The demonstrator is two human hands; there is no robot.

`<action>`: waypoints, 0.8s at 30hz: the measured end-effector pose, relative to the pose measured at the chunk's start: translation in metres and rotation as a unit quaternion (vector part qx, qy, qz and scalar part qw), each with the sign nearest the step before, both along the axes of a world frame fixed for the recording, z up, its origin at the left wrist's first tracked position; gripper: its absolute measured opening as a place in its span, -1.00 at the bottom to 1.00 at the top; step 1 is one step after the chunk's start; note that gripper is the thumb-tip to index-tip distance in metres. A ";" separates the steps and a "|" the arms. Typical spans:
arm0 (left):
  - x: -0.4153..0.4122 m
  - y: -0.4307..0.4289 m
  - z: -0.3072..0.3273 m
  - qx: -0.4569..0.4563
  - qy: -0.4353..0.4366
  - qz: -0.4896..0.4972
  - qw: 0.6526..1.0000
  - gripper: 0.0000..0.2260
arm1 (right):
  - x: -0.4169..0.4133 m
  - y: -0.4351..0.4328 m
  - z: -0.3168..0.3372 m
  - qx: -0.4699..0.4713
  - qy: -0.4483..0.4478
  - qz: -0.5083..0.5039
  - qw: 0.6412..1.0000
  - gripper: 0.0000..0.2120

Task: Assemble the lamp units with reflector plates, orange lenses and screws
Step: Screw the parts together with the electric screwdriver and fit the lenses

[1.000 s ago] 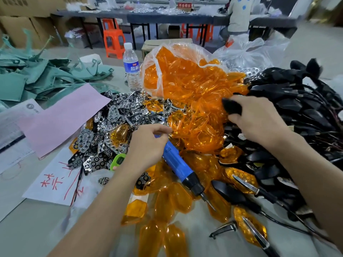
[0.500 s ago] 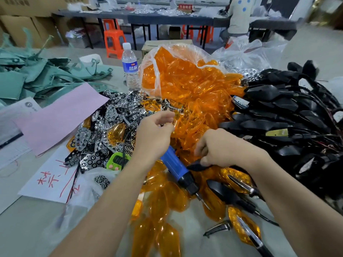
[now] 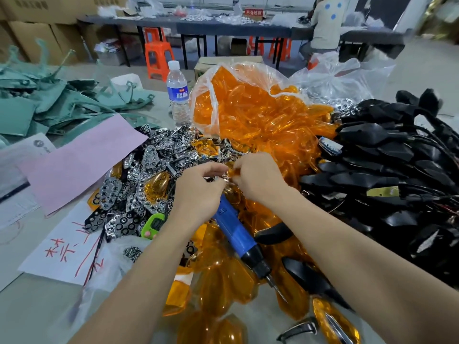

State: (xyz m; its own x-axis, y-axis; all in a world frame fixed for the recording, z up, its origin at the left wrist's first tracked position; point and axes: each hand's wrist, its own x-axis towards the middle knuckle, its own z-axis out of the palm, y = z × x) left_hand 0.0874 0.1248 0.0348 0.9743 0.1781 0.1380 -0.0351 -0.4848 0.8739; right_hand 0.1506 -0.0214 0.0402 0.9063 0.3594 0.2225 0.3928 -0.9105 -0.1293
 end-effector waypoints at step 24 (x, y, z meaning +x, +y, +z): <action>-0.055 0.039 -0.009 -0.375 0.110 -0.012 0.920 -0.87 | 0.087 0.022 -0.006 -0.097 0.006 -0.084 0.992 -0.81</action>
